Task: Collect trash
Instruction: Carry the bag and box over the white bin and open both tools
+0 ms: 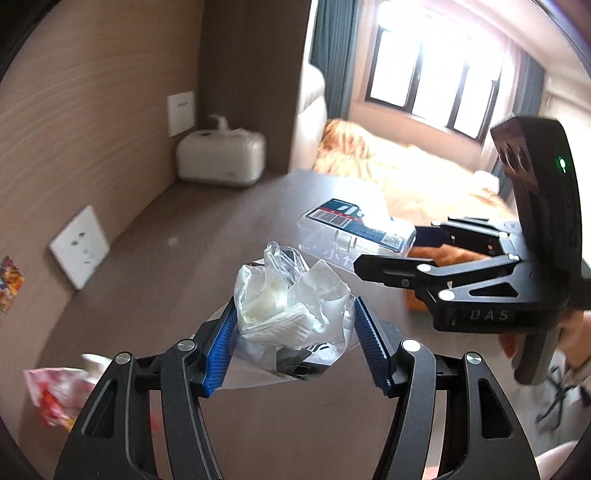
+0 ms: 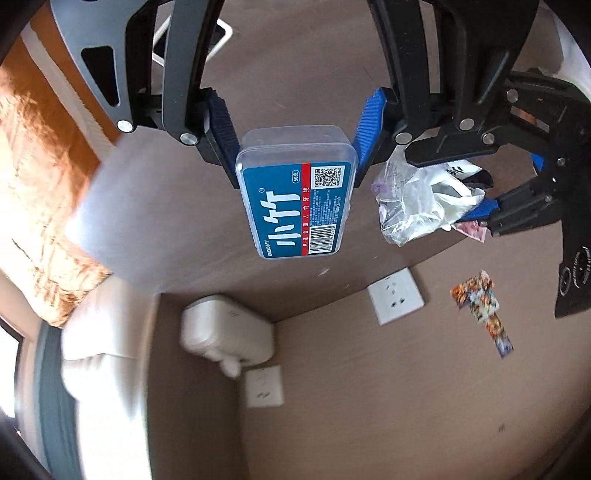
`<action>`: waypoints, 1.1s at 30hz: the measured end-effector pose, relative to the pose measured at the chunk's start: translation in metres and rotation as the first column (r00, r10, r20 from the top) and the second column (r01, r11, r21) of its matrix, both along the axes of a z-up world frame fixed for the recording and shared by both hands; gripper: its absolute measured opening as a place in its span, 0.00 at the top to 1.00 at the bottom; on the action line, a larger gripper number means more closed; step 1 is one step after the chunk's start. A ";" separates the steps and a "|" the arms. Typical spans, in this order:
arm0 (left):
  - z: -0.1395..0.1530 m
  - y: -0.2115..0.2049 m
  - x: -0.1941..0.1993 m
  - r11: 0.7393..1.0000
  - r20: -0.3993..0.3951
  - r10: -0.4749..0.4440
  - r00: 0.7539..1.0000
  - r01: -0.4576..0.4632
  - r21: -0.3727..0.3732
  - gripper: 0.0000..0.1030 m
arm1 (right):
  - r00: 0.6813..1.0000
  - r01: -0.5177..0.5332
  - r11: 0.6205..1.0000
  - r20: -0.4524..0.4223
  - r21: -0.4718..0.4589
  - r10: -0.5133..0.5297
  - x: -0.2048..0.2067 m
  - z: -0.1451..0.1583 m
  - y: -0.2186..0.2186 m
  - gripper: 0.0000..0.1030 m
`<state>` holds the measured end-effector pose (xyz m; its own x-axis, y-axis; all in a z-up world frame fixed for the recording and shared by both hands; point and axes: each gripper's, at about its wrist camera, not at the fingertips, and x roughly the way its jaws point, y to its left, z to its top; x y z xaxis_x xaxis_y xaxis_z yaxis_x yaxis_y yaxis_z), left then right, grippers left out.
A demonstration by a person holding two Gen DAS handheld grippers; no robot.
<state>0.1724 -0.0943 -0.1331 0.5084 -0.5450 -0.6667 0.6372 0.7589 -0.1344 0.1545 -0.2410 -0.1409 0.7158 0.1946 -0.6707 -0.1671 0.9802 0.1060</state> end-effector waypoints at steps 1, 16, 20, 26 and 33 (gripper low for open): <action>0.003 -0.009 -0.004 1.000 -0.012 -0.008 1.000 0.008 -0.027 0.42 | 1.000 0.017 1.000 0.007 0.001 -0.017 -0.009 0.005 -0.011 0.44; -0.019 -0.151 -0.052 0.987 -0.154 -0.146 0.977 0.134 -0.083 0.42 | 0.979 0.198 0.980 -0.056 0.027 -0.196 -0.099 -0.008 -0.148 0.44; -0.036 -0.182 -0.058 0.985 -0.194 -0.172 0.966 0.163 -0.064 0.42 | 0.970 0.233 0.972 -0.088 0.040 -0.229 -0.115 -0.021 -0.177 0.44; -0.057 -0.220 -0.065 0.977 -0.230 -0.211 0.950 0.210 -0.026 0.42 | 0.954 0.282 0.957 -0.123 0.059 -0.274 -0.131 -0.038 -0.208 0.44; -0.089 -0.253 -0.065 0.968 -0.285 -0.235 0.929 0.249 0.012 0.42 | 0.935 0.324 0.942 -0.177 0.084 -0.306 -0.139 -0.065 -0.232 0.44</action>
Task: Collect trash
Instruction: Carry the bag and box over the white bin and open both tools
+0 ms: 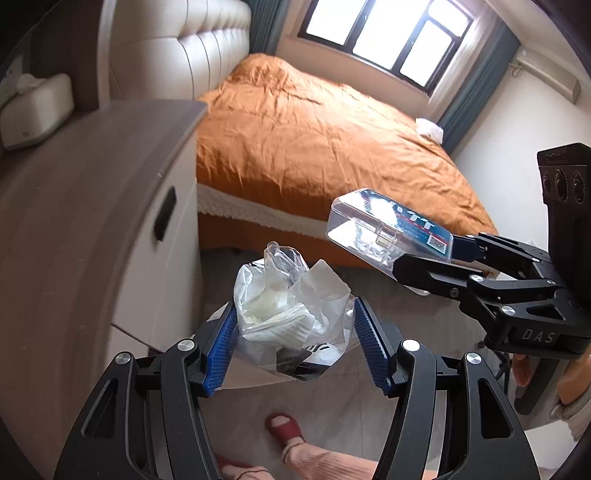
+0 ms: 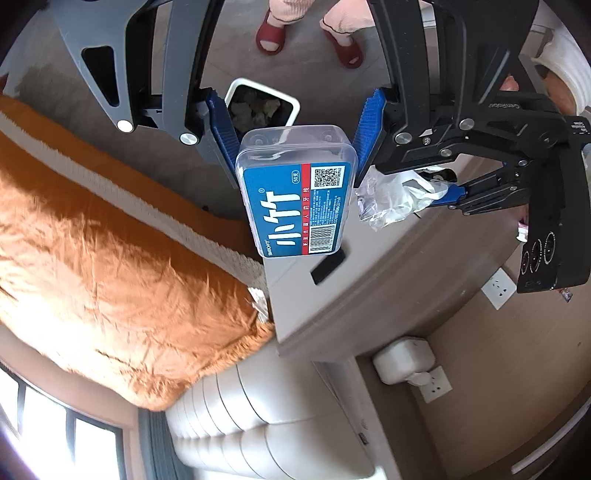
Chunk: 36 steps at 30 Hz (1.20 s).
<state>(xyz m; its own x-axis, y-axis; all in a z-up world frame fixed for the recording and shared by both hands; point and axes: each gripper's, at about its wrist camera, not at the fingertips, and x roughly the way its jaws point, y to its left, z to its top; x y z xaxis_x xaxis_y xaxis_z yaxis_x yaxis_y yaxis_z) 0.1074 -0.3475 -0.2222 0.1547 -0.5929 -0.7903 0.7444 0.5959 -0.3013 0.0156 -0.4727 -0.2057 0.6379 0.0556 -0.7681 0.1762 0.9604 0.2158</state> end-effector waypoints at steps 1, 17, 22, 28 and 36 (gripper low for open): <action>-0.005 -0.003 -0.001 1.000 -0.006 -0.003 1.000 0.003 0.006 0.42 | 1.000 0.002 1.000 -0.009 0.003 -0.002 0.000 -0.005 -0.003 0.44; -0.166 -0.063 0.018 0.989 -0.154 -0.097 0.983 0.112 0.096 0.41 | 0.985 0.049 0.995 -0.169 0.092 -0.033 0.030 -0.144 -0.038 0.44; -0.238 -0.075 0.026 0.985 -0.203 -0.087 0.975 0.114 0.128 0.41 | 0.972 0.048 0.993 -0.235 0.105 -0.022 0.047 -0.211 -0.043 0.44; -0.316 -0.080 0.026 0.978 -0.242 -0.077 0.967 0.121 0.173 0.41 | 0.956 0.037 0.990 -0.294 0.133 0.003 0.060 -0.278 -0.044 0.44; -0.369 -0.081 0.035 0.971 -0.280 -0.019 0.960 0.085 0.225 0.05 | 0.923 0.036 0.993 -0.385 0.114 0.010 0.080 -0.339 -0.046 0.05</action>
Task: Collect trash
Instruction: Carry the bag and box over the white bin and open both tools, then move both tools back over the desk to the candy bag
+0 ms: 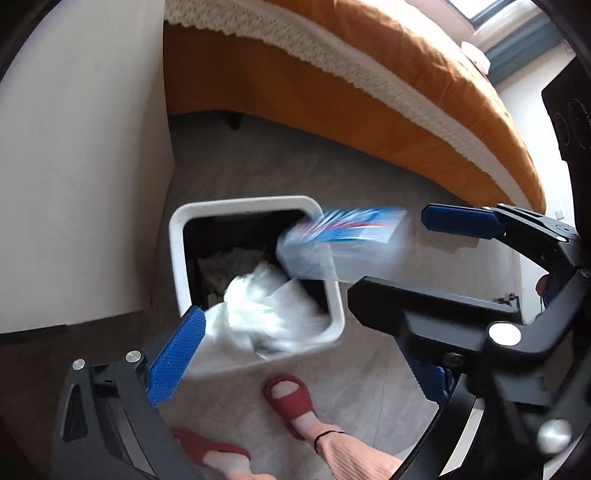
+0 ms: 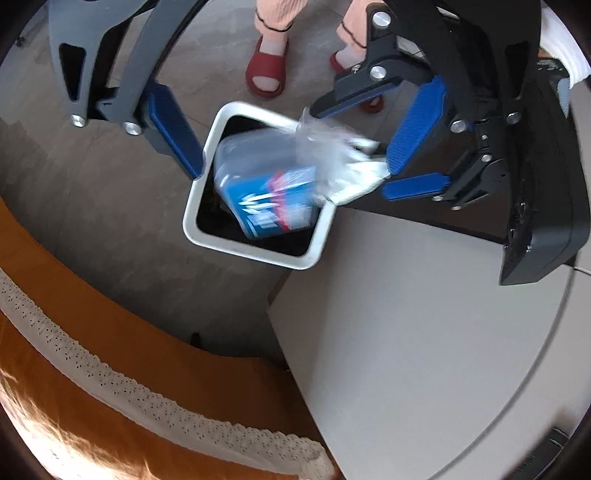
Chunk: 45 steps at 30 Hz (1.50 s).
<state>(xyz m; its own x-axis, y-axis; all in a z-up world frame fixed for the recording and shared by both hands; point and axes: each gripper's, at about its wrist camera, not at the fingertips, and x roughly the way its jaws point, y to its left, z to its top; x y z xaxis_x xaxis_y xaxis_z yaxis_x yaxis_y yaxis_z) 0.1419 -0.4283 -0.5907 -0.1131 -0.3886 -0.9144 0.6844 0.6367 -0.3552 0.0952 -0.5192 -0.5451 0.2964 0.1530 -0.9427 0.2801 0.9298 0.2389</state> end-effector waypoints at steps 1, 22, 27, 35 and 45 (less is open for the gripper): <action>-0.003 -0.001 0.001 1.000 0.005 0.003 1.000 -0.003 0.009 0.05 | 1.000 -0.005 1.000 -0.005 -0.020 0.005 0.001 -0.001 0.001 0.05; 0.082 0.014 0.000 1.000 0.087 0.008 0.996 -0.007 -0.010 0.05 | 0.994 0.048 0.997 0.097 -0.062 -0.042 -0.017 0.084 -0.003 0.05; 0.136 0.022 -0.009 0.998 0.115 0.035 0.993 -0.029 -0.052 0.05 | 0.988 0.067 0.995 0.141 -0.069 -0.057 -0.032 0.129 -0.004 0.05; 0.222 0.035 -0.027 0.993 0.149 0.077 0.986 -0.063 -0.097 0.05 | 0.962 0.116 0.993 0.249 0.007 -0.114 -0.052 0.225 -0.002 0.05; 0.335 0.074 -0.038 0.979 0.250 0.154 0.956 -0.114 -0.170 0.05 | 0.907 0.033 0.999 0.418 0.028 -0.042 -0.048 0.322 0.022 0.05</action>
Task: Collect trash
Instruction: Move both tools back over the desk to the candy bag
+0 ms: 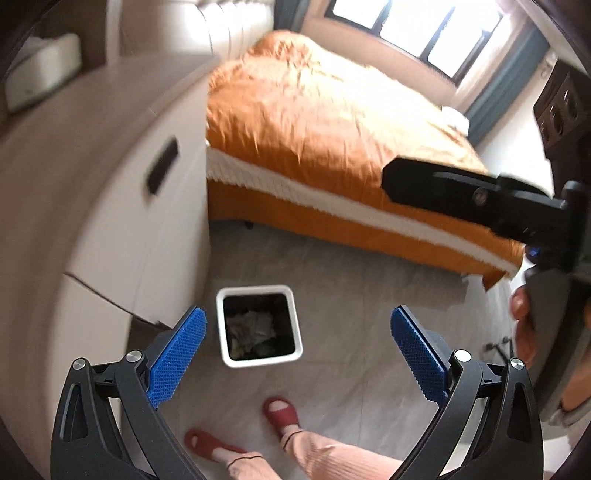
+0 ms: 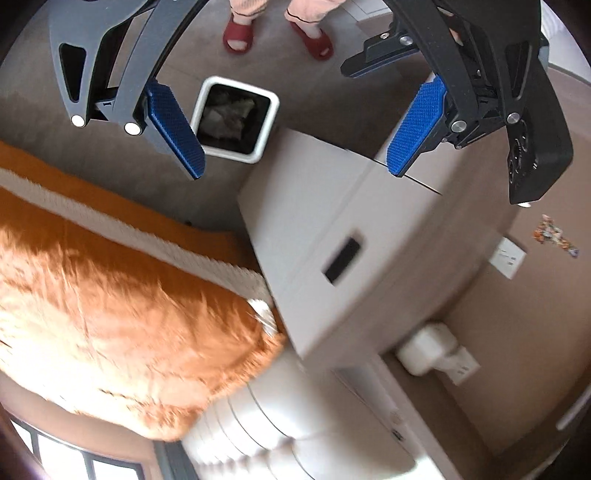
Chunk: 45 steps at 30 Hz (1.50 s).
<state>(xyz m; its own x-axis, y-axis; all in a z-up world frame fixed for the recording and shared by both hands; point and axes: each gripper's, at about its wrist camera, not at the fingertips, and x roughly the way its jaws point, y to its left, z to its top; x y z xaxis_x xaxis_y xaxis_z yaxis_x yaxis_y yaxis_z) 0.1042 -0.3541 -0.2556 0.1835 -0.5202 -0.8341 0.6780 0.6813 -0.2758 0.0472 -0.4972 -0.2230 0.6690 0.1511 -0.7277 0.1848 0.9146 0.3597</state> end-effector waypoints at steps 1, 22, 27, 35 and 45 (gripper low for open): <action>0.009 0.006 -0.001 1.000 0.028 0.014 1.000 -0.014 -0.001 0.05 | 1.000 -0.025 1.000 0.018 0.014 0.025 0.002 0.007 0.005 0.05; 0.110 0.144 -0.001 0.958 0.240 0.286 0.928 -0.286 -0.033 0.05 | 0.934 -0.309 0.948 0.166 -0.072 0.317 0.035 0.088 0.132 0.05; 0.124 0.196 -0.003 0.922 0.261 0.383 0.886 -0.385 -0.044 0.05 | 0.901 -0.381 0.920 0.186 -0.090 0.392 0.045 0.099 0.172 0.05; 0.128 0.282 0.001 0.842 0.262 0.532 0.805 -0.536 -0.065 0.05 | 0.827 -0.503 0.849 0.194 -0.163 0.527 0.063 0.110 0.249 0.05; 0.109 0.405 0.014 0.687 0.208 0.724 0.658 -0.715 -0.128 0.05 | 0.753 -0.597 0.761 0.149 -0.254 0.641 0.098 0.094 0.340 0.05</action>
<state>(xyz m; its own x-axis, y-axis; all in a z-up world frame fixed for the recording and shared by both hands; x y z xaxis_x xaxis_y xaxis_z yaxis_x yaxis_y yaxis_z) 0.1182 0.0505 -0.1466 0.6896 -0.1710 -0.7037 0.0240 0.9766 -0.2138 0.1451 -0.1574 -0.1290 0.6144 0.4693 -0.6342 -0.5065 0.8510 0.1390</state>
